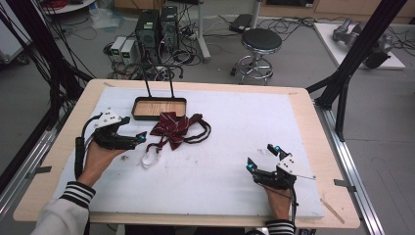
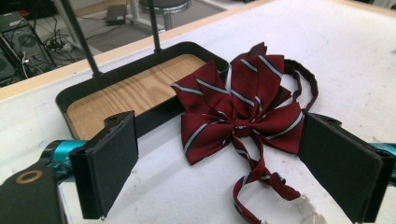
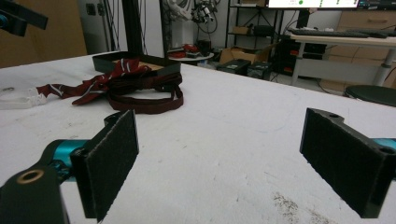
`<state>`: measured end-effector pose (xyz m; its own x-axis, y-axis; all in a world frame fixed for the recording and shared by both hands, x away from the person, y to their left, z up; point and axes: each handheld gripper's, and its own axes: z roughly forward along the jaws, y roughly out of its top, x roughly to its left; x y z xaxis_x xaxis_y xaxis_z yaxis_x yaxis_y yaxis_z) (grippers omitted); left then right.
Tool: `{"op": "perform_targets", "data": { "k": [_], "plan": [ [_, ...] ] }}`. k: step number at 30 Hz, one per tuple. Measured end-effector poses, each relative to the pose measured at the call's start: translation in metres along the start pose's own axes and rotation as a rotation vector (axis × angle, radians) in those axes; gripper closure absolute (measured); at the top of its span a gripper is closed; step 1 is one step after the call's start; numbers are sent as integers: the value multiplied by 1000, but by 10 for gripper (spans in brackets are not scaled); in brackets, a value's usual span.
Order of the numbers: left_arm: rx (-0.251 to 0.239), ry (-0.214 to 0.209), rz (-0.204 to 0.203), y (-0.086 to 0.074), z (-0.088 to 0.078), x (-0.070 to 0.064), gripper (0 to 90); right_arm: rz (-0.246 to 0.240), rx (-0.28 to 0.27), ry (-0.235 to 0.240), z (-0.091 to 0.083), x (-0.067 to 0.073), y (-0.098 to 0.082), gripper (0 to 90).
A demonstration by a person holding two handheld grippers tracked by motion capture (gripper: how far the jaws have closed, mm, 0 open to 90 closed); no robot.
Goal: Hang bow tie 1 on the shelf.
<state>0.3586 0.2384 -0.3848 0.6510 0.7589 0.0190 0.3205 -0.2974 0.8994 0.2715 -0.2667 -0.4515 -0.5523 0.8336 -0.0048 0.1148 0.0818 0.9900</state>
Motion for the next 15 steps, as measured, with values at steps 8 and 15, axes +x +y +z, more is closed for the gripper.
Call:
{"op": "perform_targets", "data": {
  "k": [8,15],
  "plan": [
    [56,-35,8,10,17,-2,126,-1,-2,-1,0,0,0,108],
    [121,-47,-11,18,32,1,125,0,-2,-2,0,0,0,108]
  ]
}}
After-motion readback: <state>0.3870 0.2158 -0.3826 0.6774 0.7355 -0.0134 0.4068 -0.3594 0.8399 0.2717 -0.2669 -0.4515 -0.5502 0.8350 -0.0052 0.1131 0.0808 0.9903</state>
